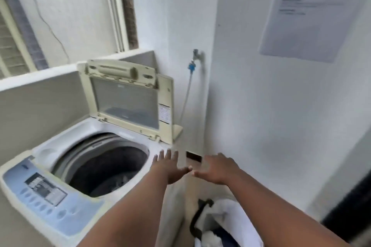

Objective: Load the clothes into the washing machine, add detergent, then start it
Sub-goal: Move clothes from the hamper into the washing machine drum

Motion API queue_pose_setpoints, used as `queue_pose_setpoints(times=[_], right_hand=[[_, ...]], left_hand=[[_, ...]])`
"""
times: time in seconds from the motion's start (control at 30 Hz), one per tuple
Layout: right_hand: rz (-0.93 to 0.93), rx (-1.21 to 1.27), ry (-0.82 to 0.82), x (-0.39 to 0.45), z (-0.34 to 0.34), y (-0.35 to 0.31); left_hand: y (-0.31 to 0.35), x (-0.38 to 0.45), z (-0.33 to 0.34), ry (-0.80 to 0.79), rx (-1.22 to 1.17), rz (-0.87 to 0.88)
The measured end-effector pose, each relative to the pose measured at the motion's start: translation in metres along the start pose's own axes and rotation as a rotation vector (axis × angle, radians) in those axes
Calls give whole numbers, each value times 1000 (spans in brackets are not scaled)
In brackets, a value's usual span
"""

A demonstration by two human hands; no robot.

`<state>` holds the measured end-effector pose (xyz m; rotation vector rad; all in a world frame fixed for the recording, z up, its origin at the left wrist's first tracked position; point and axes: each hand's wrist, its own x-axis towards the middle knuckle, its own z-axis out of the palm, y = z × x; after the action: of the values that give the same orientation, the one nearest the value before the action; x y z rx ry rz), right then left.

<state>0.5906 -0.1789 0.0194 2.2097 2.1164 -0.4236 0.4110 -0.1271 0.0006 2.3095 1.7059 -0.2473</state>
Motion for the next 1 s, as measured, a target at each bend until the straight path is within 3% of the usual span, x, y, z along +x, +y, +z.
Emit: queue_pose_setpoints(times=[0.13,0.33,0.63,0.87,1.0], right_hand=[[153,60,-99,-23,29,81],[222,122,-235,-18,86,148],[183,88,-564,41,182,199],[303,179,-756,86,278,221],[302,209,-849,116,353,230]], left_hand=[[68,14,39,-42,15,117],[101,68,89,-160,64,134],[144,169,185,-373,159,302],[152,205,288,-482,530,599],[151,218,366,-607,499,547]])
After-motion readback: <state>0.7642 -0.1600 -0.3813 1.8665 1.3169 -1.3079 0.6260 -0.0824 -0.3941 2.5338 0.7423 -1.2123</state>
